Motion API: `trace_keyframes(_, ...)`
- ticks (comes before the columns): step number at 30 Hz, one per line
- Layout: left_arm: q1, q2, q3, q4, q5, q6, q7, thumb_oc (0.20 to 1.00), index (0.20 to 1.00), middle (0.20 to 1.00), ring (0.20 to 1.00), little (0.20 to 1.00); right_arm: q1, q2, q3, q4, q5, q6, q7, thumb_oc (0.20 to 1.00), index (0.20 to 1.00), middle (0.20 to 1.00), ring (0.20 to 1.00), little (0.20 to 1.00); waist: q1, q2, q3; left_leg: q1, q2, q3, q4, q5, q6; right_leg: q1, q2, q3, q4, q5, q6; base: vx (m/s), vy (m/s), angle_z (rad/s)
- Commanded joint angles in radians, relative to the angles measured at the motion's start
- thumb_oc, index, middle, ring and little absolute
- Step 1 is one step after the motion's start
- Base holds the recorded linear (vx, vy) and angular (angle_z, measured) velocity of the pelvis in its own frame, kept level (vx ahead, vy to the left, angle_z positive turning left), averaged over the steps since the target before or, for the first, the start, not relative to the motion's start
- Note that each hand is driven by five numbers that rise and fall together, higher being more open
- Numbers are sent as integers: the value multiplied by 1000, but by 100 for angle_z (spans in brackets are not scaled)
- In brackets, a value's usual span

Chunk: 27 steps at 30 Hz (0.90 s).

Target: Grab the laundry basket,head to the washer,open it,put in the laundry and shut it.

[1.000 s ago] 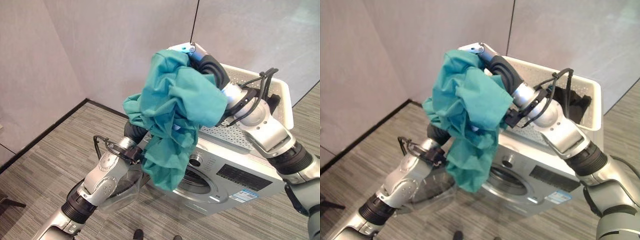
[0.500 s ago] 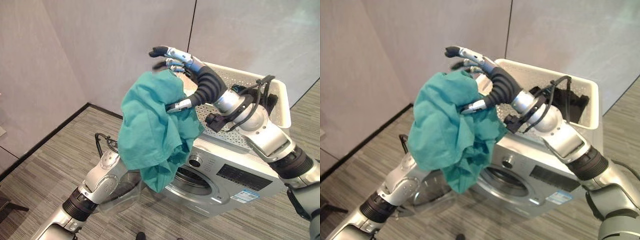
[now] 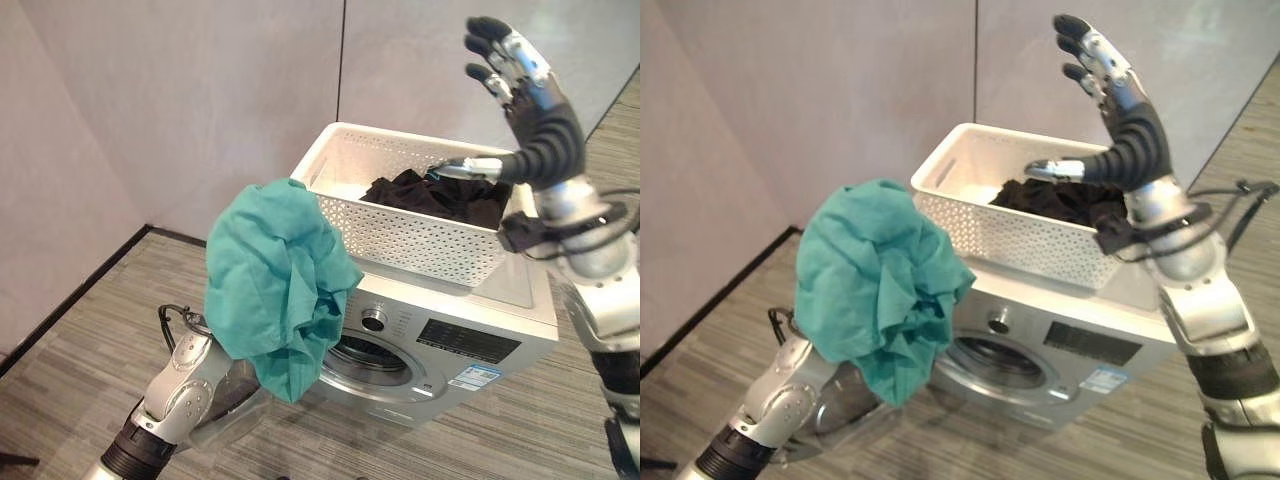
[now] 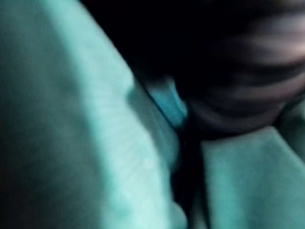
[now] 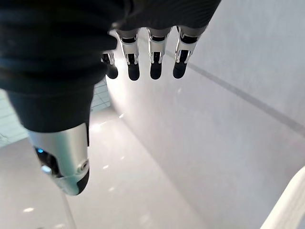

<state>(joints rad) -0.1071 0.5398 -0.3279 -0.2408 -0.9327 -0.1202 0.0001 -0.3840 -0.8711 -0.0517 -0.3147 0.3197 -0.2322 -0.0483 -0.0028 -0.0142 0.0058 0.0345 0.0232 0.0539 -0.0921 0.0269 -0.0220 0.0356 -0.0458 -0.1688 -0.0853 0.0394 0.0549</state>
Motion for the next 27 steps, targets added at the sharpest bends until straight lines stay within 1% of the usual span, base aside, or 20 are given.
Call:
trace_keyframes(1,-22,13,65,-83,12,-45,-53,200,200,200,200,200,1,-27,-86,5,-28,-67,-65,1000,1000,1000,1000,1000,-7,-38,-62,7,-35,12,5,-46,25,21,-50,29,33,-9,75,24,56,-19)
trace_keyframes(2,28,18,96,-114,15,-42,-73,200,200,200,200,200,85,-32,-202,-13,-48,-82,-87,1000,1000,1000,1000,1000,-16,-38,-63,8,-37,20,5,-52,28,18,-52,36,29,-8,78,33,66,-19)
trace_keyframes(3,47,23,107,-131,15,-41,-79,200,200,200,200,200,134,-28,-255,-19,-53,-88,-96,1000,1000,1000,1000,1000,-17,-39,-65,9,-37,22,5,-56,28,18,-52,38,26,-8,79,27,42,-15)
trace_keyframes(4,47,23,105,-132,15,-41,-79,200,200,200,200,200,138,-27,-258,-21,-53,-88,-95,1000,1000,1000,1000,1000,-15,-39,-65,9,-37,22,5,-56,28,18,-52,38,26,-8,79,23,23,-9)
trace_keyframes(5,88,25,131,-148,6,-36,-103,200,200,200,200,200,216,-27,-367,14,-84,-94,-138,1000,1000,1000,1000,1000,-34,-38,-61,9,-38,28,5,-62,30,15,-53,44,20,-6,82,18,25,-13)
trace_keyframes(6,103,28,137,-153,-8,-33,-111,200,200,200,200,200,261,-23,-409,27,-92,-97,-152,1000,1000,1000,1000,1000,-34,-37,-62,9,-39,29,5,-63,31,13,-53,48,20,-6,82,6,67,-18)
trace_keyframes(7,145,30,160,-154,-22,-37,-125,200,200,200,200,200,376,-2,-521,122,-118,-88,-213,1000,1000,1000,1000,1000,-58,-33,-53,8,-43,42,5,-68,38,2,-54,66,15,1,87,-6,56,-20)
trace_keyframes(9,154,35,152,-155,-26,-35,-132,200,200,200,200,200,402,5,-538,155,-127,-87,-228,1000,1000,1000,1000,1000,-54,-34,-50,8,-44,49,5,-70,41,-4,-55,73,17,4,89,-20,48,-19)
trace_keyframes(11,168,45,145,-146,-37,-32,-145,200,200,200,200,200,455,46,-557,250,-138,-77,-254,1000,1000,1000,1000,1000,-67,-27,-32,4,-48,62,5,-72,52,-28,-56,97,44,7,95,-64,68,-25)
trace_keyframes(12,158,51,126,-134,-46,-27,-152,200,200,200,200,200,480,51,-554,285,-158,-72,-261,1000,1000,1000,1000,1000,-69,-26,-22,1,-47,54,5,-66,56,-47,-50,124,93,-11,92,-74,57,-23)
trace_keyframes(14,161,53,105,-124,-61,-30,-163,200,200,200,200,200,505,78,-527,339,-196,-61,-274,1000,1000,1000,1000,1000,-86,-25,5,-5,-44,38,9,-60,62,-85,-32,200,156,-36,90,-80,5,-13)
trace_keyframes(15,173,51,113,-124,-65,-34,-163,200,200,200,200,200,502,83,-517,357,-216,-53,-277,1000,1000,1000,1000,1000,-80,-27,12,-9,-43,49,11,-60,61,-101,-44,189,153,-34,90,-133,-57,-2)
trace_keyframes(16,195,47,119,-122,-65,-37,-168,200,200,200,200,200,473,84,-482,401,-255,-41,-296,1000,1000,1000,1000,1000,-60,-29,25,-9,-35,79,16,-69,55,-106,-85,128,130,-11,100,-119,-56,-5)
trace_keyframes(17,196,47,125,-122,-66,-37,-169,200,200,200,200,200,463,83,-474,407,-257,-43,-300,1000,1000,1000,1000,1000,-61,-31,25,-13,-35,84,16,-63,56,-109,-85,132,123,-1,100,-141,-198,-47)
trace_keyframes(18,206,32,108,-97,-52,-19,-198,200,200,200,200,200,415,113,-407,519,-258,-27,-304,1000,1000,1000,1000,1000,-20,-54,56,-38,-19,113,88,-88,41,-123,-123,36,100,41,107,-79,-159,-70)
trace_keyframes(19,205,33,108,-95,-52,-19,-200,200,200,200,200,200,413,113,-405,524,-257,-31,-304,1000,1000,1000,1000,1000,-21,-56,57,-42,-20,111,97,-93,41,-119,-124,34,96,42,107,-78,-203,-96)
trace_keyframes(20,210,28,100,-81,-54,-16,-209,200,200,200,200,200,409,131,-394,564,-246,-33,-309,1000,1000,1000,1000,1000,-13,-69,65,-51,-21,108,123,-102,39,-108,-127,18,86,41,105,-27,-84,-60)
trace_keyframes(22,223,17,79,-57,-57,-11,-217,200,200,200,200,200,415,165,-375,628,-218,-38,-304,1000,1000,1000,1000,1000,-3,-82,71,-61,-15,94,142,-105,32,-97,-114,9,84,31,95,7,-148,-3)
trace_keyframes(24,259,16,74,-48,-67,2,-227,200,200,200,200,200,442,175,-367,682,-210,-29,-286,1000,1000,1000,1000,1000,2,-90,80,-67,-6,79,152,-102,26,-85,-98,-5,85,18,85,34,-155,29)
trace_keyframes(27,301,28,66,-27,-75,10,-238,200,200,200,200,200,486,209,-338,727,-192,-33,-253,1000,1000,1000,1000,1000,-3,-100,124,-87,9,58,164,-92,17,-90,-81,-26,95,4,74,-72,-149,34)
